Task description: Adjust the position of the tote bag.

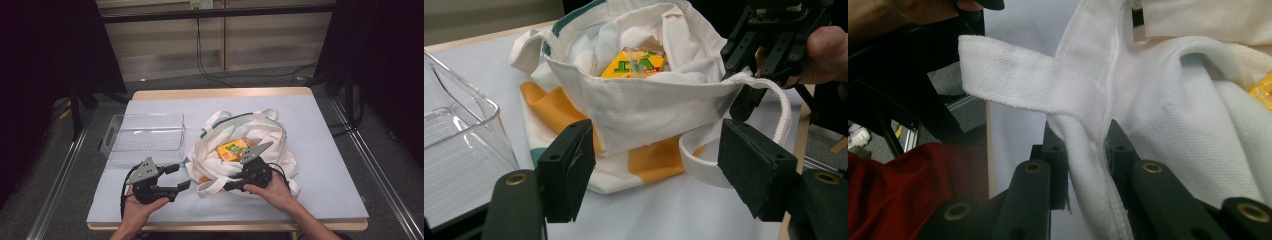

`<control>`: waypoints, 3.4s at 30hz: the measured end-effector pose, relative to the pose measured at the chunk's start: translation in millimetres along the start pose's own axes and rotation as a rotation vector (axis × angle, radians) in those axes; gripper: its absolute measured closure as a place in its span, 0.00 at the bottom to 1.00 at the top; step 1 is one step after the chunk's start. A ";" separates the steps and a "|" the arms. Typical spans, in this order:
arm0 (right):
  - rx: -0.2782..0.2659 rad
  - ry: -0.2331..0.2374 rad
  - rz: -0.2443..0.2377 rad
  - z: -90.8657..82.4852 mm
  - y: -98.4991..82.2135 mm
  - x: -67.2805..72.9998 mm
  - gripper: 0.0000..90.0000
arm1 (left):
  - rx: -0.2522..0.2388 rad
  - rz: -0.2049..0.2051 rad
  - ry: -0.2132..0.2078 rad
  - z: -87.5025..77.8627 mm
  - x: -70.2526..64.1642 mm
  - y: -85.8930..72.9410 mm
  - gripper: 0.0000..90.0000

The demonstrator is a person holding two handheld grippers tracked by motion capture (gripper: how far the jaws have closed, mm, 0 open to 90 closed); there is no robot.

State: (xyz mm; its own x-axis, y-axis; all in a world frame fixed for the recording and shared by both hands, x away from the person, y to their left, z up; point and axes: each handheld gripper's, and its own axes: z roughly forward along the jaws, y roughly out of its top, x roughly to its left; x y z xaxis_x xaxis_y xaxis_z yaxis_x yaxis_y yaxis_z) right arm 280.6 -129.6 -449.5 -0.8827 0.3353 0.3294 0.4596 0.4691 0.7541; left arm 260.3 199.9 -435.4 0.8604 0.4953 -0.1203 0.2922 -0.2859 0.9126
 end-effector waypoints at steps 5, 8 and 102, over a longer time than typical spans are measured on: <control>0.016 0.000 -0.001 4.4 -5.4 -0.4 0.85 | 0.007 0.001 -0.008 1.5 -1.2 -1.1 0.34; 0.035 -0.006 -0.009 8.4 -8.4 -1.2 0.85 | 0.015 0.002 -0.015 2.0 -2.1 -0.9 0.35; -0.142 -0.574 0.158 -142.6 -9.0 -111.5 0.61 | 0.484 0.351 -0.222 131.4 -69.8 44.0 0.39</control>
State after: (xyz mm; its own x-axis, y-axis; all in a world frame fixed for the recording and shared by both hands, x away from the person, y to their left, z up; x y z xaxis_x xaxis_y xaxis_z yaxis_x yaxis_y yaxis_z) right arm 360.9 -287.7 -412.0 -0.5928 0.7972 0.1140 0.5282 0.2780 0.8023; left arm 268.0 45.0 -438.2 0.9900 0.1382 0.0283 0.0884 -0.7642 0.6389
